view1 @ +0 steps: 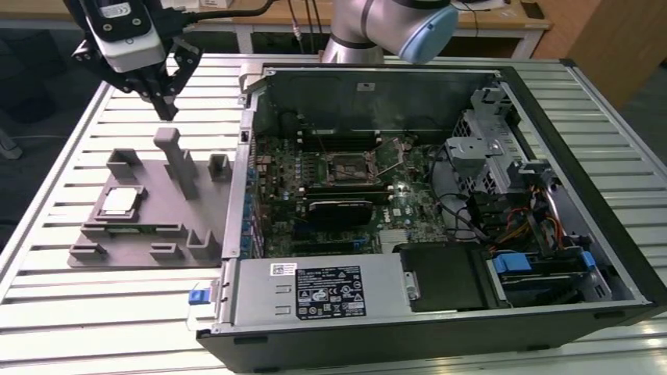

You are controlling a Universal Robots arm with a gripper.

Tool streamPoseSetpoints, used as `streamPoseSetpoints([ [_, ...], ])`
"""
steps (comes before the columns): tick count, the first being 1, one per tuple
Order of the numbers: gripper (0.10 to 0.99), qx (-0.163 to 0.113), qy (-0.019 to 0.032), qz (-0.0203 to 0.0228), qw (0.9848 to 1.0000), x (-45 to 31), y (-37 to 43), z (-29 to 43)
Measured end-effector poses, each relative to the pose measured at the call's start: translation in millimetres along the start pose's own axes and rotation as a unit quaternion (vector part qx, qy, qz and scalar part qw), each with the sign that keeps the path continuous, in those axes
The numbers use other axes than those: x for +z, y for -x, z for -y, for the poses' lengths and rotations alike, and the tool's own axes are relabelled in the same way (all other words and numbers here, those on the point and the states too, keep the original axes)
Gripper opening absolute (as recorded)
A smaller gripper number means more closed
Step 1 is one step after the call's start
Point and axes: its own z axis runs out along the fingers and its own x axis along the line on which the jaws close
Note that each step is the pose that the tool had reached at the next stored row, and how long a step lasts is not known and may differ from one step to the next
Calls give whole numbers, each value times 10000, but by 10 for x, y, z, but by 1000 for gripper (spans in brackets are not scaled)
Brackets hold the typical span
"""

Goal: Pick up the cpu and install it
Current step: 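Reach for the cpu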

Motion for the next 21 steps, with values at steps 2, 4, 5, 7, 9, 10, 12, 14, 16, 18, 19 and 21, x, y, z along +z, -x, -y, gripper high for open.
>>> streamPoseSetpoints([
  [2, 106, 0, -1, -1, 10000, 16, -20, 3],
  [4, 106, 0, 0, 0, 10000, 32, -41, 4],
  [5, 106, 0, 0, 0, 10000, 39, -51, 5],
  [7, 106, 0, 0, 0, 10000, 51, -73, 6],
  [9, 106, 0, 0, 0, 10000, 62, -96, 6],
  [10, 106, 0, 0, 0, 10000, 67, -107, 7],
  [12, 106, 0, 0, 0, 10000, 78, -131, 7],
  [14, 106, 0, 0, 0, 10000, 100, -182, 9],
  [16, 106, 0, 1, 1, 10000, 114, -204, 9],
  [18, 106, 0, 0, 0, 10000, 133, -234, 11],
  [19, 106, 0, 0, 0, 10000, 140, -245, 12],
  [21, 106, 0, 0, 0, 10000, 153, -267, 14],
])
